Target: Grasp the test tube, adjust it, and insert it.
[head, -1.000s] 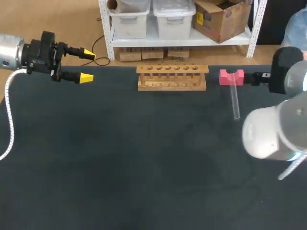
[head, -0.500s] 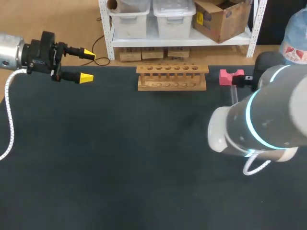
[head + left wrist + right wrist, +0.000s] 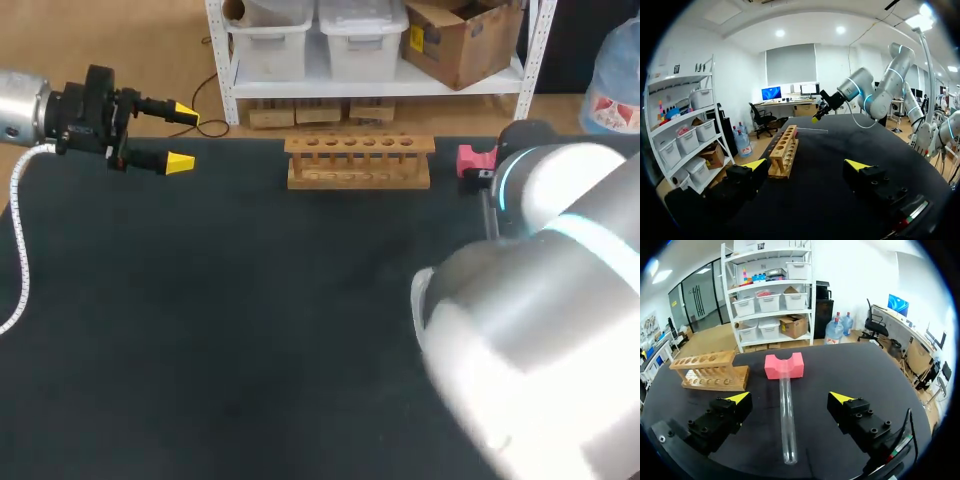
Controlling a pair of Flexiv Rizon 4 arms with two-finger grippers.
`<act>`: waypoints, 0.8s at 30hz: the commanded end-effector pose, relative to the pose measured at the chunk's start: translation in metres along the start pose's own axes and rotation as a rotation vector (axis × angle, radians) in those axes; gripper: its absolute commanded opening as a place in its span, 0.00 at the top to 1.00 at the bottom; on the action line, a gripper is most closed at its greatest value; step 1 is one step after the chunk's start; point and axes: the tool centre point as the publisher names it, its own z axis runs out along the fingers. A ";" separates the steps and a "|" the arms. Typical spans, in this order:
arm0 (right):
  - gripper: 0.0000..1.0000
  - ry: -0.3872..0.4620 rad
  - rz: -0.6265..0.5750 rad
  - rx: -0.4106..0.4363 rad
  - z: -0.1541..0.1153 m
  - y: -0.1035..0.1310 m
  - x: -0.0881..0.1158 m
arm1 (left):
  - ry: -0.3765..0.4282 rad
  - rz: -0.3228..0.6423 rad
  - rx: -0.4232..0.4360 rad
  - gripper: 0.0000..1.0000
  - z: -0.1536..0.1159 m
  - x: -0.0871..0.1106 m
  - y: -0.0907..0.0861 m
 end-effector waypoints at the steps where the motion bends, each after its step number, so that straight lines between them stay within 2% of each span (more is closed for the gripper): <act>1: 0.00 -0.009 -0.012 0.313 -0.001 0.008 0.009 | 0.000 0.002 -0.005 0.00 0.000 0.000 -0.002; 5: 0.00 -0.016 -0.030 0.200 -0.001 0.014 0.014 | 0.000 0.002 -0.005 0.00 0.000 0.000 -0.002; 7: 0.00 -0.001 0.003 0.129 0.000 0.015 0.014 | 0.000 0.002 -0.005 0.00 0.000 0.000 -0.002; 15: 0.00 0.011 -0.007 -0.008 0.002 0.007 0.014 | 0.000 0.002 -0.005 0.00 0.000 0.000 -0.002; 18: 0.00 0.027 -0.011 -0.099 0.003 0.007 0.016 | 0.000 0.002 -0.005 0.00 0.000 0.000 -0.002; 21: 0.00 0.032 -0.044 -0.173 0.003 0.007 0.020 | 0.000 0.002 -0.005 0.00 0.000 0.000 -0.002; 24: 0.00 0.035 -0.072 -0.209 0.005 0.006 0.024 | 0.000 0.002 -0.005 0.00 0.000 0.000 -0.002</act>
